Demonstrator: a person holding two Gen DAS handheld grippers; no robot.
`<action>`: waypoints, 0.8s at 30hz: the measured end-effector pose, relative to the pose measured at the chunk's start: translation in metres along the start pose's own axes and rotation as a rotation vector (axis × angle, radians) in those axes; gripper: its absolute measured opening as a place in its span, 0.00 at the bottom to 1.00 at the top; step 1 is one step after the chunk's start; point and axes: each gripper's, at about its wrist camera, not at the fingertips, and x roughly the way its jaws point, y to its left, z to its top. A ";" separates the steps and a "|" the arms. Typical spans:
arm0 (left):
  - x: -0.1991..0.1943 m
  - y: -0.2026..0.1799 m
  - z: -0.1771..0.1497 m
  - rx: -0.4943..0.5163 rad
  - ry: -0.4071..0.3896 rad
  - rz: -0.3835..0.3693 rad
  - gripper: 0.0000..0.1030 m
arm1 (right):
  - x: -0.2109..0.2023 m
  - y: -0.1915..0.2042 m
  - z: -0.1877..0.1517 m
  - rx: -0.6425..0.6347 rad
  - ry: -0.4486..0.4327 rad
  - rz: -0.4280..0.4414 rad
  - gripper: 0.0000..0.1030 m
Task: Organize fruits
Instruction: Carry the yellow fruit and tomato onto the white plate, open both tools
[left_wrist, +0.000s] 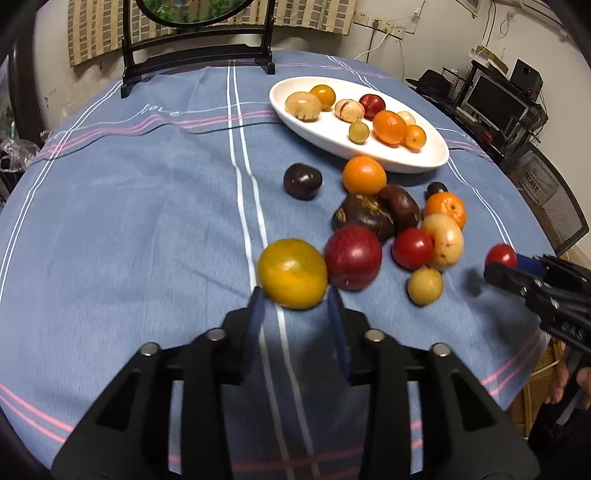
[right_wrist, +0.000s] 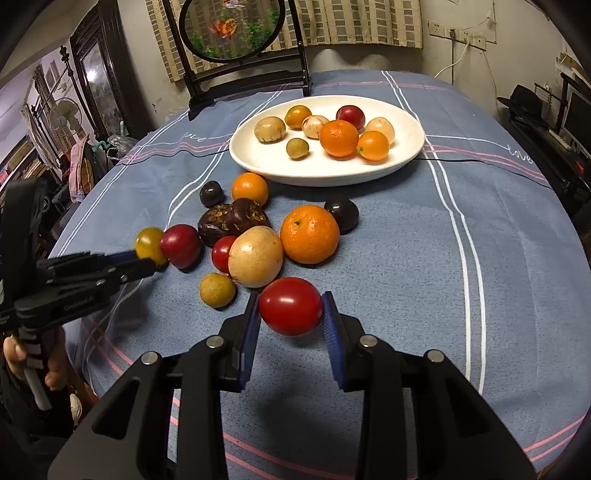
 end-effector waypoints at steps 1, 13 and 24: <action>0.002 0.000 0.002 -0.001 0.001 -0.004 0.45 | 0.000 0.000 0.000 0.001 0.000 -0.001 0.33; 0.019 0.018 0.024 -0.029 -0.014 0.013 0.39 | 0.001 -0.002 0.001 0.003 0.003 0.004 0.33; -0.042 -0.025 0.007 0.032 -0.111 -0.056 0.39 | -0.006 0.004 0.005 -0.011 -0.030 0.001 0.33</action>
